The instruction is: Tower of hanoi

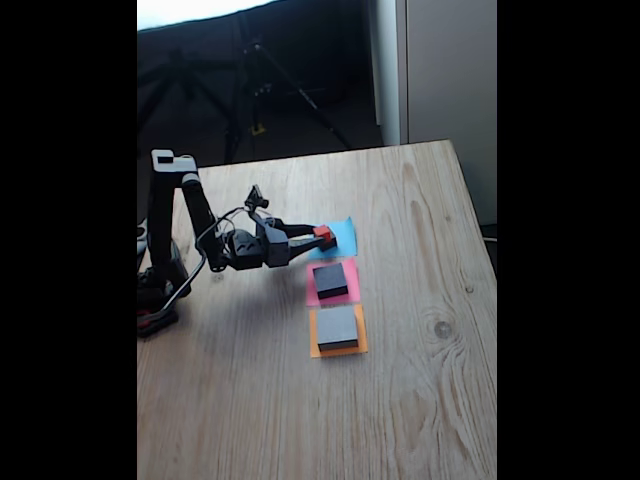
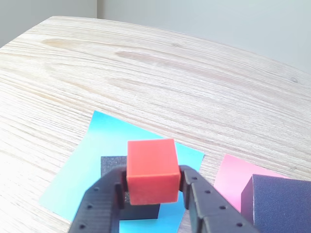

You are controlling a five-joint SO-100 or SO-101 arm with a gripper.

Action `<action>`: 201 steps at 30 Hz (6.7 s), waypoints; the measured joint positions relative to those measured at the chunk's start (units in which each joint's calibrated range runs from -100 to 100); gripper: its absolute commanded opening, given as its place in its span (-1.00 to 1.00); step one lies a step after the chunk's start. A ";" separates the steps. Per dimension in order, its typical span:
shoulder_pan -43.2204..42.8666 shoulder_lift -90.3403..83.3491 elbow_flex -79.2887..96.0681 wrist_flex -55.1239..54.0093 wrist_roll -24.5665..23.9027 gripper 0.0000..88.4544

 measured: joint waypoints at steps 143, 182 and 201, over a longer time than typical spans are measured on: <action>41.20 19.41 -8.78 -18.82 0.17 -0.99; 41.20 21.89 -10.69 -20.02 0.17 -0.42; 41.20 7.18 -2.35 -10.01 0.17 -0.39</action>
